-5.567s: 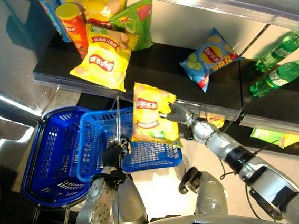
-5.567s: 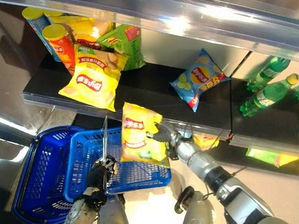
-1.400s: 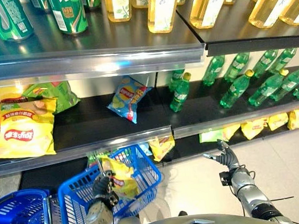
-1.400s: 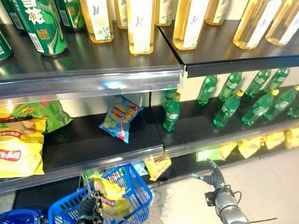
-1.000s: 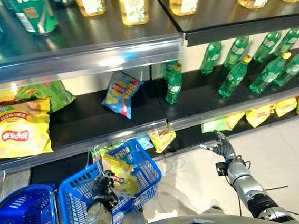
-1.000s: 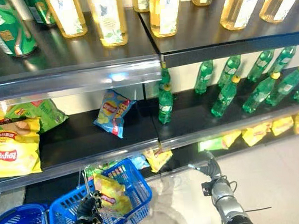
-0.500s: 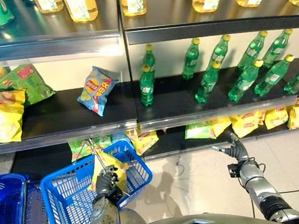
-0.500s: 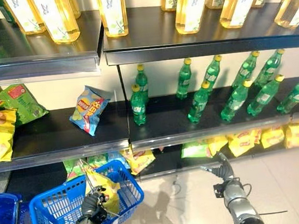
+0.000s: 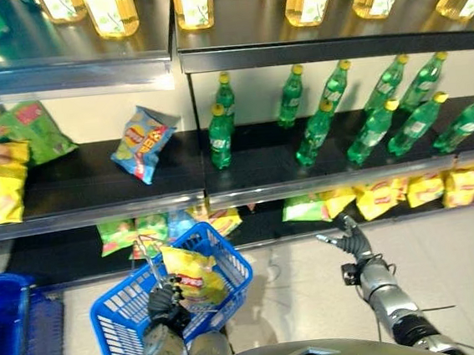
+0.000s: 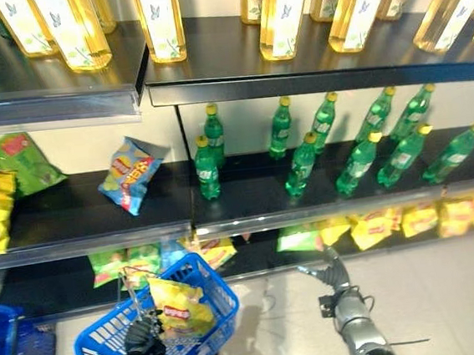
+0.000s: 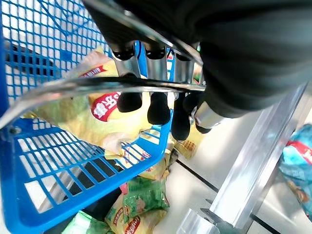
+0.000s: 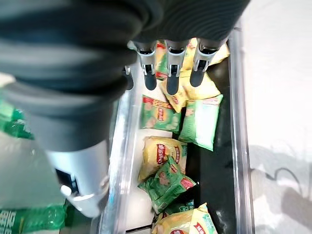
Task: Pick up the snacks into the basket
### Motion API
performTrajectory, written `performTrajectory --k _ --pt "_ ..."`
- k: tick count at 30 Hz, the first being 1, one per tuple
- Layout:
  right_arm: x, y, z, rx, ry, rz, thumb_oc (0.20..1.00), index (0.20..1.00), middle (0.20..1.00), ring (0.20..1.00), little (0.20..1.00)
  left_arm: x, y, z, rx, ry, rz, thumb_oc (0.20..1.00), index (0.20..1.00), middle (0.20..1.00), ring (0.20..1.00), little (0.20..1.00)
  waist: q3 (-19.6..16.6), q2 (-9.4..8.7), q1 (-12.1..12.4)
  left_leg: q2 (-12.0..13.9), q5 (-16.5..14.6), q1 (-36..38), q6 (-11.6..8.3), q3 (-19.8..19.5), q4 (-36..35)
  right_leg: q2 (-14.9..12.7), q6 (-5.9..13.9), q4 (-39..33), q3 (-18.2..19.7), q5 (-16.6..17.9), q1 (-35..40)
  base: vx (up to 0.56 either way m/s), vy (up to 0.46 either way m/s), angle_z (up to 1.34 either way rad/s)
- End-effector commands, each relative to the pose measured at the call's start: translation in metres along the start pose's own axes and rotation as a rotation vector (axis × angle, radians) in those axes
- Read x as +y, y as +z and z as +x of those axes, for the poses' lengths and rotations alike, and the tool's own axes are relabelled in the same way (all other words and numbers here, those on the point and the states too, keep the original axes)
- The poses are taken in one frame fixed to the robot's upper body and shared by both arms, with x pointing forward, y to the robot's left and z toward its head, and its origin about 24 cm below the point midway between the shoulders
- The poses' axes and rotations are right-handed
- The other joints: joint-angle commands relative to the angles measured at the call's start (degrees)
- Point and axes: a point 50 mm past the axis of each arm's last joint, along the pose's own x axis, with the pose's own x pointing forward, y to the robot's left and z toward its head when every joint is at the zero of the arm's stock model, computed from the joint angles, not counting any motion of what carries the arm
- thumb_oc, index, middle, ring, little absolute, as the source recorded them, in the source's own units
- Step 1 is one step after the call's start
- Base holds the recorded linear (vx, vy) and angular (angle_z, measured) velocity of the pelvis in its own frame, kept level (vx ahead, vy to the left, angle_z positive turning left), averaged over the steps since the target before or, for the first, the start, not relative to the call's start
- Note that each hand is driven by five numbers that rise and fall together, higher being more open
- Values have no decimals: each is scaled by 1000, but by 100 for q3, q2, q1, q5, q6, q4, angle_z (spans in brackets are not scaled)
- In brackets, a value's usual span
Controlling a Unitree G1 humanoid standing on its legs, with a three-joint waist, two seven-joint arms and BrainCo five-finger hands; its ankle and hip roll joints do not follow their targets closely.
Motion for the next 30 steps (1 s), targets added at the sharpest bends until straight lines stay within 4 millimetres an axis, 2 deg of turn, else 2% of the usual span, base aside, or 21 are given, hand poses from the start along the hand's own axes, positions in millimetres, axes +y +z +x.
performTrajectory --k 1,3,5,7,8,9,10,11,12,13,14,16,17,18,19,20,24,25,27,28,30 --pt "-17 37 15 -137 -43 18 1000 1000 1000 1000 1000 -36 55 5 -276 -152 -15 200 200 200 200 200 -59 309 180 67 167 -248 -69 354 112 551 -175 1058 -406 -294 -311 40 12 -19" --pt "-18 40 17 -137 -52 10 1000 1000 1000 1000 1000 -34 57 4 -285 -149 -20 200 200 200 200 200 -36 328 359 84 22 -148 -104 412 75 162 -1 1228 -819 -363 -286 25 -41 -54" --pt "-20 41 18 -135 -65 7 1000 1000 1000 1000 1000 -35 59 4 -290 -149 -22 200 200 200 200 200 -37 424 407 122 24 -43 -103 367 -53 -185 51 1312 -939 -153 -384 -13 -96 -46" --pt "-24 40 18 -135 -76 5 1000 1000 1000 1000 1000 -34 61 6 -294 -140 -25 200 200 200 200 200 -63 505 334 156 -40 111 -115 260 -201 -637 196 1278 -757 234 -620 40 -100 -11" --pt "-24 40 18 -135 -76 5 1000 1000 1000 1000 1000 -34 61 6 -294 -140 -25 200 200 200 200 200 -64 505 335 148 -41 115 -109 263 -208 -644 207 1278 -753 243 -621 48 -213 4" --pt "-26 44 17 -150 -82 11 1000 1000 1000 1000 1000 -34 62 7 -296 -135 -24 200 200 200 200 200 -52 523 265 237 -112 193 -161 209 -203 -1131 373 998 -622 729 -690 7 -233 11" --pt "-28 43 17 -146 -86 10 1000 1000 1000 1000 1000 -34 63 7 -297 -134 -23 200 200 200 200 200 -25 488 214 242 -107 166 -146 211 -149 -1333 420 758 -512 1041 -721 50 -451 3" --pt "-26 48 17 -163 -80 14 1000 1000 1000 1000 1000 -34 65 9 -302 -122 -29 200 200 200 200 200 0 415 128 328 -178 178 -241 125 -68 -1491 508 440 -3 1235 -790 21 -280 5" --pt "-26 48 17 -163 -79 15 1000 1000 1000 1000 1000 -34 65 9 -302 -122 -29 200 200 200 200 200 -18 410 135 329 -173 149 -237 135 -59 -1491 504 431 8 1250 -819 72 -338 3" --pt "-26 48 17 -160 -83 10 1000 1000 1000 1000 1000 -35 66 9 -305 -116 -35 200 200 200 200 200 11 368 117 401 -207 193 -301 92 -15 -1507 537 394 227 1266 -820 59 -242 32" --pt "-26 50 18 -162 -82 4 1000 1000 1000 1000 1000 -35 66 10 -305 -112 -45 200 200 200 200 200 -5 323 135 487 -224 202 -358 97 62 -1468 523 420 276 1217 -844 87 -355 22" --pt "-26 51 19 -162 -77 -8 1000 1000 1000 1000 1000 -33 65 10 -301 -99 -52 200 200 200 200 200 -40 263 227 653 -276 271 -485 179 194 -1393 559 320 -1 1113 -795 99 -361 27" --pt "-27 51 19 -166 -75 -15 1000 1000 1000 1000 1000 -33 63 10 -295 -93 -57 200 200 200 200 200 -29 295 229 831 -267 284 -585 141 296 -1262 536 244 -65 1042 -712 74 -263 41" --pt "-27 52 19 -166 -75 -15 1000 1000 1000 1000 1000 -33 63 10 -296 -93 -57 200 200 200 200 200 -41 296 226 833 -258 263 -584 138 298 -1258 530 237 -68 1052 -726 67 -325 32" --pt "-30 53 20 -174 -77 -19 1000 1000 1000 1000 1000 -32 62 10 -295 -88 -65 200 200 200 200 200 -26 329 216 1059 -193 247 -705 121 402 -1087 494 174 -99 970 -655 45 -435 17" --pt "-34 57 20 -191 -86 -22 1000 1000 1000 1000 1000 -34 62 10 -296 -87 -80 200 200 200 200 200 -13 402 154 1367 -91 117 -831 25 641 -759 347 74 -240 761 -479 70 -579 4" --pt "-47 60 18 -214 -111 -61 1000 1000 1000 1000 1000 -37 59 10 -281 -97 -76 200 200 200 200 200 81 615 -22 1970 697 39 -1128 -82 897 -65 -57 14 -381 343 -228 64 -409 22" --pt "-47 59 18 -214 -113 -63 1000 1000 1000 1000 1000 -37 58 10 -277 -99 -72 200 200 200 200 200 78 633 -71 2108 858 53 -1178 63 891 36 -115 1 -424 264 -188 58 -327 39" --pt "-51 55 17 -203 -129 -55 1000 1000 1000 1000 1000 -35 53 10 -255 -91 -57 200 200 200 200 200 26 669 -246 2478 1212 213 -1397 656 784 240 -186 0 -468 35 -89 86 -270 41" --pt "-52 54 16 -199 -136 -48 1000 1000 1000 1000 1000 -34 52 10 -253 -91 -54 200 200 200 200 200 17 680 -308 2594 1352 225 -1423 927 780 286 -224 0 -524 18 -91 60 -250 25" --pt "-53 53 15 -203 -141 -37 1000 1000 1000 1000 1000 -33 49 10 -239 -86 -50 200 200 200 200 200 13 673 -386 2746 1363 278 -1441 1446 929 390 -328 0 -589 -99 -77 -6 -264 18"
